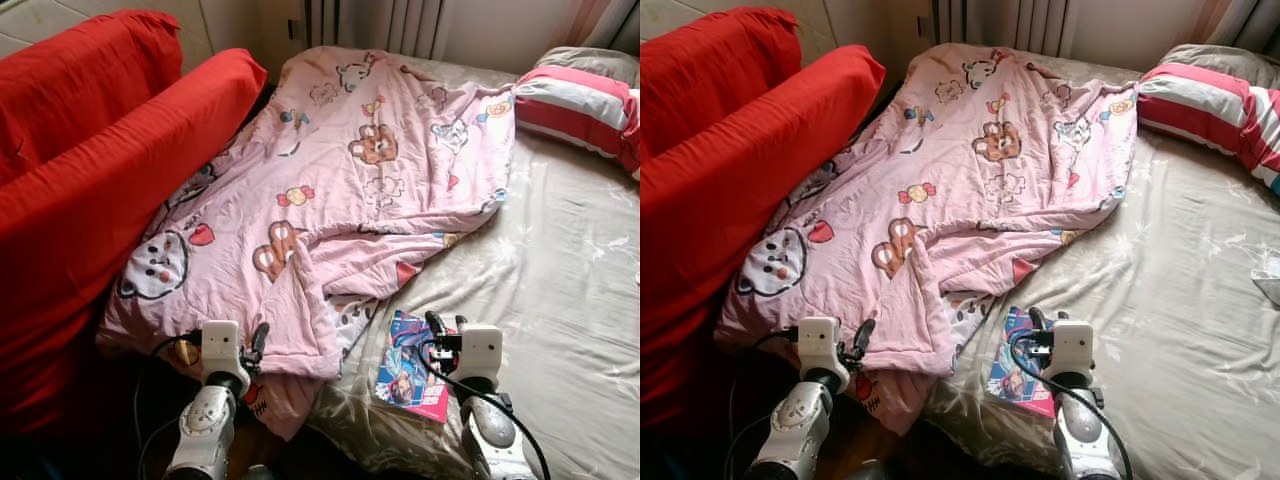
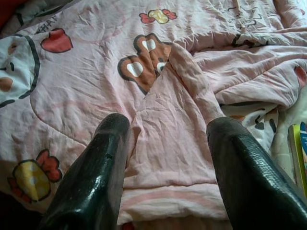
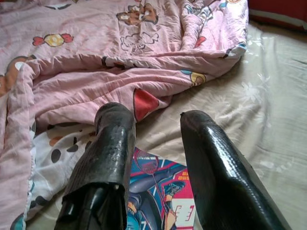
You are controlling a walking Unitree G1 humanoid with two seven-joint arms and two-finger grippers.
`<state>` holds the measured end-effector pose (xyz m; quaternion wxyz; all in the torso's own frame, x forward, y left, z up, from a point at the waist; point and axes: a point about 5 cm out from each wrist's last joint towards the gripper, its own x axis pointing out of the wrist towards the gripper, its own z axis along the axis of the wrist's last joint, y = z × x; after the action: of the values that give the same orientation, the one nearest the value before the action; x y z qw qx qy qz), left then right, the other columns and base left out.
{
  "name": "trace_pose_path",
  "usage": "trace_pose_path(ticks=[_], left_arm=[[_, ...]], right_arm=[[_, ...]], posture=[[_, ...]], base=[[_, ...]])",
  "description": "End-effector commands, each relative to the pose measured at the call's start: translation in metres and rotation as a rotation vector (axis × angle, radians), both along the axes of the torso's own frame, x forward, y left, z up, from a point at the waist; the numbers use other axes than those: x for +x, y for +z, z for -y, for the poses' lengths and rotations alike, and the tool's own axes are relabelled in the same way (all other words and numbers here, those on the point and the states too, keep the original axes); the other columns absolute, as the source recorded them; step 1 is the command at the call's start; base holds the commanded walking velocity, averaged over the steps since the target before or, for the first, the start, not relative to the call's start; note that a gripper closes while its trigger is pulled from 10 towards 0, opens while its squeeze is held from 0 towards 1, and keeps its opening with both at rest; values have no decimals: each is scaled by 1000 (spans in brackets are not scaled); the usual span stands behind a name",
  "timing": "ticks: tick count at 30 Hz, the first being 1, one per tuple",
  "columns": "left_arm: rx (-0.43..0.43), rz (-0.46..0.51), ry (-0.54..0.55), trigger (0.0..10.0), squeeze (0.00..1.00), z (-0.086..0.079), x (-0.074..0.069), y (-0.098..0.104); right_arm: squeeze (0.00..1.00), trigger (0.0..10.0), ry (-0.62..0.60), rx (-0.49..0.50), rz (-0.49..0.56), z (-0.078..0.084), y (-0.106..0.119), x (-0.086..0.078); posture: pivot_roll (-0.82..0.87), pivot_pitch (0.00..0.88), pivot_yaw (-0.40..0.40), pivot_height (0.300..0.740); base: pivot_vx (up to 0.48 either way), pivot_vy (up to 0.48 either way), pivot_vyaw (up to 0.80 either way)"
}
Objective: Clean up the room
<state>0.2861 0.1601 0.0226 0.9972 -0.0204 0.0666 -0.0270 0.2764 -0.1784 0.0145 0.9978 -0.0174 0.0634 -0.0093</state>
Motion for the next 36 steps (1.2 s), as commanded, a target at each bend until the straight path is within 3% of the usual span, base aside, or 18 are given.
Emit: trace_pose_path(ticks=[1, 36], left_arm=[[-1, -32, 4, 10000, 0, -3, -6, -6], [-2, -38, -19, 10000, 0, -2, -4, -4]], right_arm=[[0, 10000, -5, -1, -41, 0, -8, -6], [0, 10000, -5, 14, -75, -5, -12, -6]], posture=[[-75, 172, 9, 670], [-64, 189, 20, 656]], base=[[0, 0, 0], [0, 0, 0]])
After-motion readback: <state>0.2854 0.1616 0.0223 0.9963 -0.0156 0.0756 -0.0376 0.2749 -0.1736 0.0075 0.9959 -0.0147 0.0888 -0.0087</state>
